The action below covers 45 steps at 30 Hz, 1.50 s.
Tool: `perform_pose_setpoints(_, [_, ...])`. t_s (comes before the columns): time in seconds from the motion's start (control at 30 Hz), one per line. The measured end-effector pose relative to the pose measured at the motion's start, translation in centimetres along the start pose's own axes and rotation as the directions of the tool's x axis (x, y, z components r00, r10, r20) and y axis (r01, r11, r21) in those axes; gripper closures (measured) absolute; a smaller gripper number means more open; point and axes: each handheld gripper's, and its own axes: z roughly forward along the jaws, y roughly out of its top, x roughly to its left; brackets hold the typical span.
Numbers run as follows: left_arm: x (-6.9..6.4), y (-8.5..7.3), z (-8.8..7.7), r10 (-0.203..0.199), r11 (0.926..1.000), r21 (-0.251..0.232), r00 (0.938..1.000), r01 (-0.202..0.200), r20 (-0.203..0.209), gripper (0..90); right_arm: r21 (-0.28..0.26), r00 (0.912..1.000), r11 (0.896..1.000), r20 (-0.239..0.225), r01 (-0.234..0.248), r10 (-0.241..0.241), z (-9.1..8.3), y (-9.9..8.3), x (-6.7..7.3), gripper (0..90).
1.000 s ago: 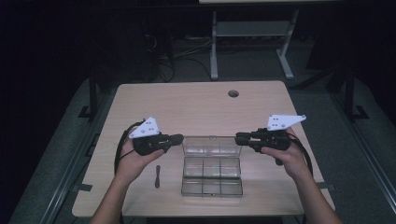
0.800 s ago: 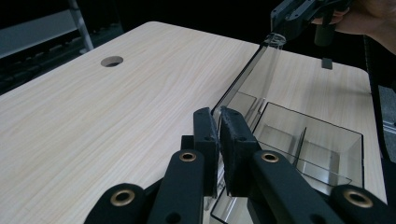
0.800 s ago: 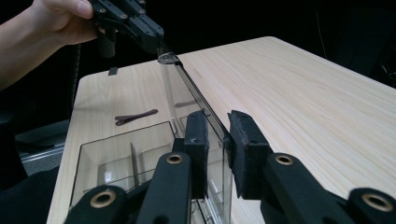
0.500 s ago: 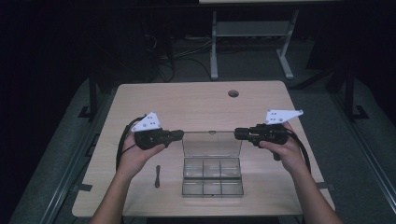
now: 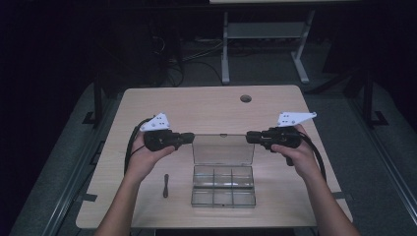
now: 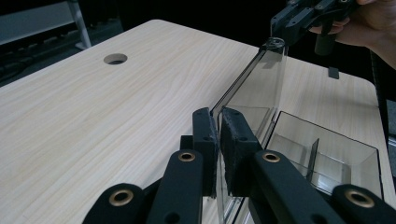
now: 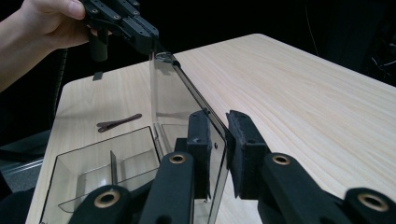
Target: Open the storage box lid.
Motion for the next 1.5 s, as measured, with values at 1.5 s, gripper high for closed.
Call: perform_pose_setpoints(1.5, [3.3,-0.4,2.6,-0.053,0.9982,0.029,0.9981,0.053,-0.031,79.0,-0.002,0.9936,0.995,0.058,-0.097,0.097,2.5,-0.7,-3.0,68.5])
